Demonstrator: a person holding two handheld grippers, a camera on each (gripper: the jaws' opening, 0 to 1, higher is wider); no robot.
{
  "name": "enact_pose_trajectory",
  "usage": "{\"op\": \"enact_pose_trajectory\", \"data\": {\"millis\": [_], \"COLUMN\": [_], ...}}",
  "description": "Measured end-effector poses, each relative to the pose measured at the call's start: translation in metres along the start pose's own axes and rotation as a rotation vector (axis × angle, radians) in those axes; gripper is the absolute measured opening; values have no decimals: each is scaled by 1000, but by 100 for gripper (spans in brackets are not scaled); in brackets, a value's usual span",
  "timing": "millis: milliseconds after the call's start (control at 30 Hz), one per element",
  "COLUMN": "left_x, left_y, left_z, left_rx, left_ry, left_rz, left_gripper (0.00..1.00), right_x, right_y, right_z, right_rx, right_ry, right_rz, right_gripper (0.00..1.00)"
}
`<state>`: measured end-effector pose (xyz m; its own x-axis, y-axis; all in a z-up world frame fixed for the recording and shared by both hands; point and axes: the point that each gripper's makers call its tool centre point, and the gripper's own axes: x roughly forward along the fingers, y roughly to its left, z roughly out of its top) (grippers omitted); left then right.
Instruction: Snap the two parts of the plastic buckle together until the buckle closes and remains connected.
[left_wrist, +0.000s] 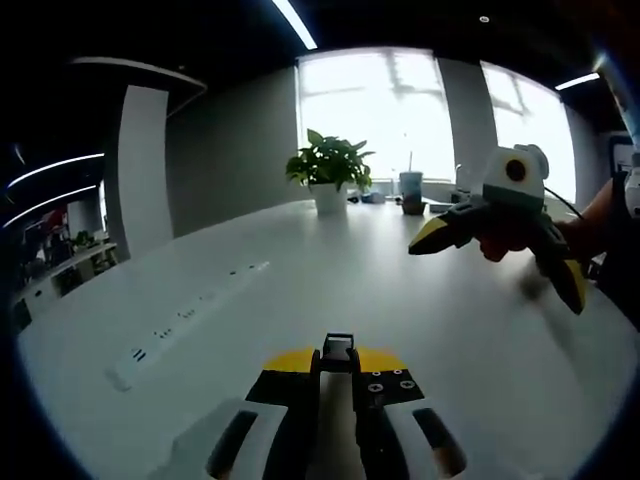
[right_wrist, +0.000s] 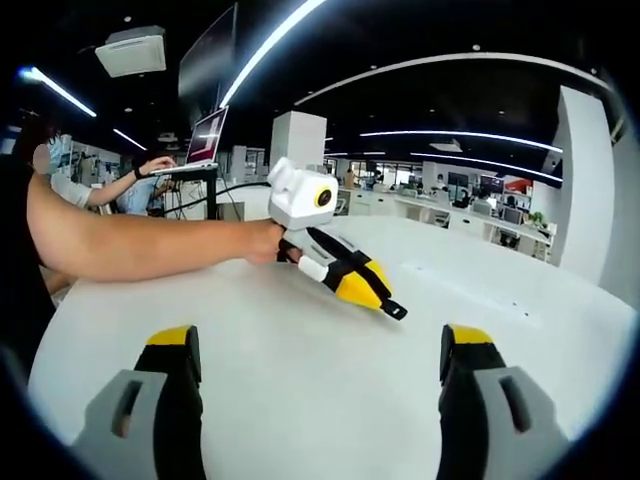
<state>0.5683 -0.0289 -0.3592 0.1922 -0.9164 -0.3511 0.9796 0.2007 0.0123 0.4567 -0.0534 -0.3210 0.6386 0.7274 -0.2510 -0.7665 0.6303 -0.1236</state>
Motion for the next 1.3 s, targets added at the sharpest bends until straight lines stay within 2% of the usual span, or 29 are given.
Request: {"op": "enact_pose_trajectory", "data": {"millis": [300, 500, 1100, 1300], "left_x": [-4, -3, -5, -3], "left_y": [-1, -17, -41, -25], "left_z": [1, 0, -3, -5], "left_rx": [-4, -5, -10, -12], "left_ry": [-5, -1, 12, 36], "left_rz": [-1, 0, 4, 7], "left_gripper": [10, 10, 9, 9], "right_x": [2, 2, 3, 2], "right_y": [-1, -1, 1, -1], "right_z": [-2, -1, -3, -1], "right_rx": [-1, -5, -10, -15], "right_ry": [8, 7, 13, 9], "right_rz": [1, 0, 3, 1], "right_gripper": [100, 100, 100, 100]}}
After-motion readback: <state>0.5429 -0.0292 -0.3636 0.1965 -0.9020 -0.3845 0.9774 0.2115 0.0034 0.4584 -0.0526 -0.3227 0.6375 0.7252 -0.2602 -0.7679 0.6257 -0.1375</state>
